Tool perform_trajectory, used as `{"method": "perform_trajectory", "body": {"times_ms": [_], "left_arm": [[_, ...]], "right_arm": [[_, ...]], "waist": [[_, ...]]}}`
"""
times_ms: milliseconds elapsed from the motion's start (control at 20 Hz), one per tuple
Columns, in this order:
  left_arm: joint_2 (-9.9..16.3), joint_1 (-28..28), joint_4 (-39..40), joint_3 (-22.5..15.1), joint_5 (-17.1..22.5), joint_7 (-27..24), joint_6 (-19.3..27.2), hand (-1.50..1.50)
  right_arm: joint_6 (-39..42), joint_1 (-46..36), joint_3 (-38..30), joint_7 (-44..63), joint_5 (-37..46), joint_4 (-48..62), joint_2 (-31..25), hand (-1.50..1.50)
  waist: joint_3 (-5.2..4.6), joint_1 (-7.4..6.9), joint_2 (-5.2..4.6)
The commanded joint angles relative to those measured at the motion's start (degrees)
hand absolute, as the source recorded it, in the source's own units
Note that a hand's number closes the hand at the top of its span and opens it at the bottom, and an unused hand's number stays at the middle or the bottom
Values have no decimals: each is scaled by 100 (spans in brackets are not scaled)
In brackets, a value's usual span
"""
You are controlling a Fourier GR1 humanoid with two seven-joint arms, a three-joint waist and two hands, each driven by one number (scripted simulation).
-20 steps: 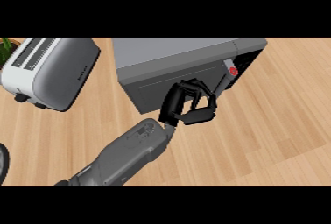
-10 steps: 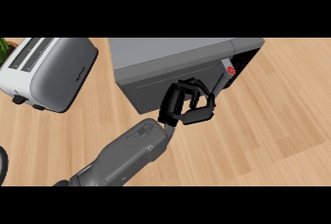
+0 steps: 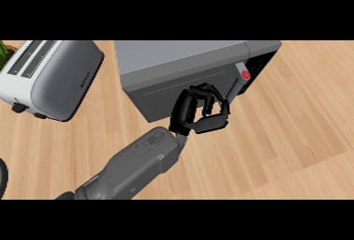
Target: Pick up the milk, place it into the microwave and close the microwave
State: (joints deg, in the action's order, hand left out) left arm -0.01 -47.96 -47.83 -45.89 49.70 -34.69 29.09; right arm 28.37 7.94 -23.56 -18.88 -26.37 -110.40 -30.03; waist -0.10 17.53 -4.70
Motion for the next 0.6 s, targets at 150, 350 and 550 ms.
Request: {"method": "perform_trajectory", "body": {"times_ms": [150, 350, 550], "left_arm": [[1, -548, 433, 241, 286, -24, -73, 150], [1, -606, 519, 182, 333, -129, -89, 150], [1, -570, 551, 105, 403, -258, -87, 150]], "right_arm": [[45, -225, -197, 63, -123, 183, -271, -150], [31, -374, -308, 91, -60, 321, -455, -150], [108, -447, -439, 86, -10, 379, -681, -150]], "waist": [[-2, 115, -82], [2, 25, -87], [3, 125, -101]]}}
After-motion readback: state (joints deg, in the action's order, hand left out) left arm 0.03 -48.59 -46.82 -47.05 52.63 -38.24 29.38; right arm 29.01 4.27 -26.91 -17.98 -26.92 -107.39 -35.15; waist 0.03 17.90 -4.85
